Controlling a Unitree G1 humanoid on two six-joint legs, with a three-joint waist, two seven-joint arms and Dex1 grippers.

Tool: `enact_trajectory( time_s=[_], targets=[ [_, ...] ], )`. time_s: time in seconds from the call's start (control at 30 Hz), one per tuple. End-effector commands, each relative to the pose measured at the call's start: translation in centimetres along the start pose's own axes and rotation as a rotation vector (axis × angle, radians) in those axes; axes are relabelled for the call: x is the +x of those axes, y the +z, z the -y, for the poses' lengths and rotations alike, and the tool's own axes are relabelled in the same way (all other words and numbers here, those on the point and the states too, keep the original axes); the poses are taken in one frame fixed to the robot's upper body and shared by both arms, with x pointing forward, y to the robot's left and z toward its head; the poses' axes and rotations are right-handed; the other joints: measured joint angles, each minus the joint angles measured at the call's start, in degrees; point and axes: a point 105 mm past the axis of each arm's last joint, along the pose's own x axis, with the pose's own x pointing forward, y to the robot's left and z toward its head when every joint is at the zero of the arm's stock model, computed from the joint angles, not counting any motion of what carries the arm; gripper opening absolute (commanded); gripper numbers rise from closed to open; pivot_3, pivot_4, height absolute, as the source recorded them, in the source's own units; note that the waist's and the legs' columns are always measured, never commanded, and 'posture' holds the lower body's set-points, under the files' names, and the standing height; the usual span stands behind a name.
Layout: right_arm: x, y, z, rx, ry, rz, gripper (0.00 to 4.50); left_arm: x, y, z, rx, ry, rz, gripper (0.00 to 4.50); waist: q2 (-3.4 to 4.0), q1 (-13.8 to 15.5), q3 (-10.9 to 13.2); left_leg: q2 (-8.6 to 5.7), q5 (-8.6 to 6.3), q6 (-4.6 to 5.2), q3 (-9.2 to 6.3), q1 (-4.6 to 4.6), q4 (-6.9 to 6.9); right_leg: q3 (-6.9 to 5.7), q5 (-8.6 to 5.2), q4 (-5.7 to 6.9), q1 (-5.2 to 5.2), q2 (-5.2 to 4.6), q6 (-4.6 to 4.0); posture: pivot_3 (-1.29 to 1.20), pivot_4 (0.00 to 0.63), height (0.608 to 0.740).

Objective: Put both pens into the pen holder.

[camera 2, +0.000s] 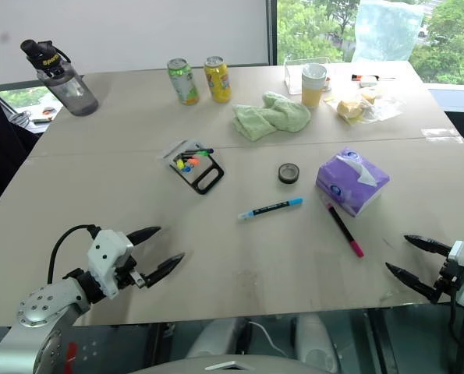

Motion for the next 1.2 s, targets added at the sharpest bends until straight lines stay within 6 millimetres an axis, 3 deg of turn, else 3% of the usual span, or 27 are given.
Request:
enact_trajectory(
  time_s=[0.03, 0.2, 0.27, 0.47, 0.67, 0.83, 1.0, 1.13, 1.2],
  targets=[
    [0.0, 0.8, 0.1, -0.033, -0.001, 0.018, 4.50, 0.1, 0.5, 0.1, 0.024, -0.010, 0.023, 4.47, 0.00, 0.0, 0.0, 0.00, 0.00, 0.00, 0.00, 0.00, 0.00, 0.00, 0.00, 0.00, 0.00, 0.00, 0.00, 0.00, 0.150, 0.740],
    [1.0, 2.0, 0.4, -0.041, -0.012, 0.014, 4.50, 0.0, 0.6, 0.0, -0.004, -0.049, -0.002, 4.47, 0.01, 0.0, 0.0, 0.00, 0.00, 0.00, 0.00, 0.00, 0.00, 0.00, 0.00, 0.01, 0.00, 0.00, 0.00, 0.00, 0.150, 0.740],
    [1.8, 3.9, 0.4, -0.067, 0.011, 0.033, 4.50, -0.1, 1.0, -0.5, -0.027, -0.060, -0.002, 4.47, 0.06, -0.1, 0.0, 0.00, 0.00, 0.00, 0.00, 0.00, 0.00, 0.00, 0.00, 0.02, -0.01, 0.01, 0.00, 0.00, 0.150, 0.740],
    [4.5, 8.7, 1.3, -0.150, -0.025, 0.046, 4.50, -0.5, 5.1, -0.4, -0.079, -0.199, 0.170, 4.47, 0.09, 0.0, 0.0, 0.01, 0.00, -0.01, 0.00, -0.07, 0.01, 0.00, 0.00, 0.03, -0.09, 0.01, 0.00, 0.00, 0.150, 0.740],
    [7.6, 12.4, 1.7, -0.353, -0.058, 0.051, 4.50, -0.3, 9.7, 0.9, 0.039, -0.381, 0.235, 4.47, 0.03, 0.1, 0.1, -0.02, 0.03, -0.05, -0.07, -0.20, 0.07, -0.10, 0.00, 0.00, -0.13, 0.00, 0.01, 0.00, 0.150, 0.740],
    [9.2, 11.9, 2.1, -0.388, -0.072, -0.056, 4.50, -0.4, 11.6, 2.3, 0.079, -0.499, 0.221, 4.47, 0.02, -0.1, 0.1, -0.02, 0.16, -0.27, -0.06, -0.36, 0.05, -0.10, 0.00, 0.00, -0.32, 0.02, 0.01, 0.00, 0.150, 0.740],
    [9.4, 10.4, 2.8, -0.368, -0.101, -0.178, 4.50, 0.0, 12.7, 2.6, 0.114, -0.487, 0.249, 4.47, 0.02, 0.0, 0.1, -0.02, 0.16, -0.27, -0.06, -0.39, 0.07, -0.09, 0.01, -0.01, -0.33, 0.01, 0.01, 0.00, 0.150, 0.740],
    [9.5, 9.6, 2.8, -0.360, -0.098, -0.227, 3.37, 0.3, 12.5, 3.0, 0.102, -0.484, 0.248, 4.50, 0.02, -0.2, 0.1, -0.02, 0.16, -0.28, -0.05, -0.39, 0.07, -0.08, 0.01, -0.01, -0.33, 0.02, 0.01, 0.00, 0.150, 0.740],
    [9.6, 9.7, 2.8, -0.362, -0.102, -0.224, 2.41, 0.4, 12.5, 2.9, 0.100, -0.471, 0.250, 4.50, 0.02, -0.2, 0.1, -0.02, 0.16, -0.28, -0.05, -0.38, 0.07, -0.08, 0.01, 0.00, -0.32, 0.03, 0.01, 0.00, 0.150, 0.740]
  ],
)
